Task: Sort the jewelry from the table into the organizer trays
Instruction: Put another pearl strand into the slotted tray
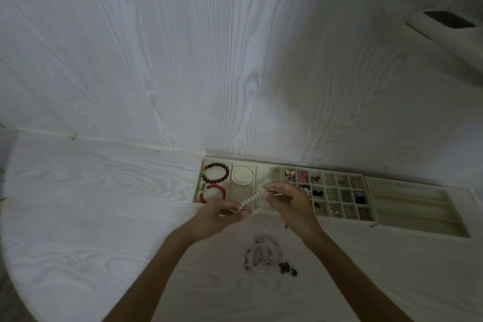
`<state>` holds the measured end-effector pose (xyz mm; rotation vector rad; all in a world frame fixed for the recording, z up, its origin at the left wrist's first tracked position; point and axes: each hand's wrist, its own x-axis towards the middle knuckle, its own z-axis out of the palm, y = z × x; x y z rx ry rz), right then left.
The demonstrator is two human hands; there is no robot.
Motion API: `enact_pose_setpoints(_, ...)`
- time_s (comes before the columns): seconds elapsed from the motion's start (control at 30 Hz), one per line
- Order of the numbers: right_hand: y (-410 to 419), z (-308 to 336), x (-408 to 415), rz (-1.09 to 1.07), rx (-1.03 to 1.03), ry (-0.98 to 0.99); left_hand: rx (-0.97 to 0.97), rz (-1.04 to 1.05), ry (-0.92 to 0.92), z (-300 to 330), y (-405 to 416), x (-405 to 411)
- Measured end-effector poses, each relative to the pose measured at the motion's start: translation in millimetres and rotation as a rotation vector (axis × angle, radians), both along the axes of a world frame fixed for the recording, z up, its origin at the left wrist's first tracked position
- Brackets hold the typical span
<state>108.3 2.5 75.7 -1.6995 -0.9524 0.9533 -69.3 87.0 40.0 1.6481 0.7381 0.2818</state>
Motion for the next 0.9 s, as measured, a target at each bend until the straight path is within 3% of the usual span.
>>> enact_pose_setpoints(0.1, 23, -9, 4, 0.023, -0.025, -0.044, 0.109, 0.071, 0.09, -10, 23, 3)
enact_pose_setpoints(0.3, 58, -48, 9, 0.104, -0.139, -0.259, 0.427, 0.19, 0.589, -28, 40, 16)
enact_pose_setpoints(0.6, 73, -62, 14, 0.346, -0.125, -0.747, 0.799, 0.03, 0.705, -33, 43, 28)
enact_pose_setpoints(0.77, 79, -62, 16, 0.419, -0.039, -1.012, 0.897, -0.01, 0.793, -36, 45, 30)
enact_pose_setpoints(0.9, 80, -62, 15, 0.458, -0.035, -1.084, 0.934, -0.004, 0.756, -33, 46, 29)
